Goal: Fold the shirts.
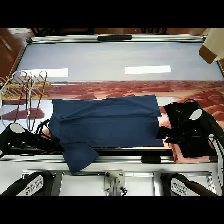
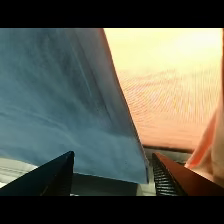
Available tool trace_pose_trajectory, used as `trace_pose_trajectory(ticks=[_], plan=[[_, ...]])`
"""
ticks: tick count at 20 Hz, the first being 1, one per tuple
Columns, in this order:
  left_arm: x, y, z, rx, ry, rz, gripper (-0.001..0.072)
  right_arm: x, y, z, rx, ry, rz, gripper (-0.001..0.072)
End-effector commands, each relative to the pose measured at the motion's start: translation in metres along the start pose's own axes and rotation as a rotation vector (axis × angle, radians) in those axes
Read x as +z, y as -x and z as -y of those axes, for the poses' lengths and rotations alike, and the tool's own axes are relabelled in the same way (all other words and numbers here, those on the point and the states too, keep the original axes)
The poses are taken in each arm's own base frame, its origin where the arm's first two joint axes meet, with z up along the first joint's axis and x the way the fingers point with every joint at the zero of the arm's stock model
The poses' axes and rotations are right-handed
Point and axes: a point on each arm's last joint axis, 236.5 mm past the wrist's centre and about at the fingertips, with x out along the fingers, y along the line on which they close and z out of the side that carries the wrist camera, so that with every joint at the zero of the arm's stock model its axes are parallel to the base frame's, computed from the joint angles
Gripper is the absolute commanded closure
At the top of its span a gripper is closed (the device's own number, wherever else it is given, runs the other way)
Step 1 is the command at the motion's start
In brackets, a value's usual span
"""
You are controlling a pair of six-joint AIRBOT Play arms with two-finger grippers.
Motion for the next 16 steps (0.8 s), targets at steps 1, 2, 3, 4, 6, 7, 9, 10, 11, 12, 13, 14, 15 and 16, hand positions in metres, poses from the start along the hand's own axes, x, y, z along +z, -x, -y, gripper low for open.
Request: trace_pose_trajectory(ticks=[1, 2, 3, 4, 6, 7, 9, 10, 11, 12, 13, 14, 15, 16], plan=[[0.009, 0.008, 0.003, 0.005, -0.016, 0.027, 0.0677, 0.009, -0.005, -0.005, -0.007, 0.004, 0.030, 0.0110], [0.011, 0.010, 0.003, 0.006, -0.019, 0.033, 0.0677, 0.007, -0.008, -0.010, -0.011, 0.025, 0.018, 0.0116], [0.013, 0.011, 0.004, 0.007, -0.022, 0.038, 0.0677, 0.004, -0.013, -0.015, -0.017, 0.049, -0.001, 0.0116], [0.015, 0.013, 0.004, 0.009, -0.026, 0.043, 0.0676, 0.001, -0.018, -0.020, -0.023, 0.073, -0.020, 0.0170], [0.023, 0.020, 0.007, 0.014, -0.052, 0.066, 0.0677, 0.000, -0.018, -0.027, -0.040, 0.116, -0.020, 0.0600], [0.028, 0.027, 0.010, 0.017, -0.084, 0.080, 0.0677, 0.006, -0.012, -0.029, -0.047, 0.137, 0.006, 0.0647], [0.048, 0.049, 0.019, 0.034, -0.150, 0.143, 0.0677, 0.032, 0.017, -0.033, -0.084, 0.238, 0.124, 0.0648], [0.061, 0.063, 0.024, 0.044, -0.175, 0.185, 0.0677, 0.050, 0.039, -0.035, -0.121, 0.265, 0.207, 0.0648], [0.075, 0.080, 0.031, 0.058, -0.203, 0.238, 0.0677, 0.069, 0.061, -0.036, -0.159, 0.273, 0.284, 0.0648], [0.091, 0.097, 0.037, 0.074, -0.227, 0.301, 0.0678, 0.085, 0.079, -0.039, -0.183, 0.291, 0.341, 0.0649], [0.112, 0.114, 0.041, 0.097, -0.243, 0.387, 0.0678, 0.104, 0.094, -0.044, -0.196, 0.298, 0.402, 0.0649], [0.132, 0.130, 0.043, 0.110, -0.228, 0.463, 0.0678, 0.120, 0.104, -0.049, -0.189, 0.291, 0.443, 0.0649], [0.147, 0.139, 0.044, 0.113, -0.212, 0.503, 0.0678, 0.137, 0.112, -0.053, -0.188, 0.285, 0.471, 0.0650], [0.160, 0.143, 0.044, 0.110, -0.200, 0.512, 0.0678, 0.151, 0.115, -0.056, -0.185, 0.279, 0.482, 0.0649]])
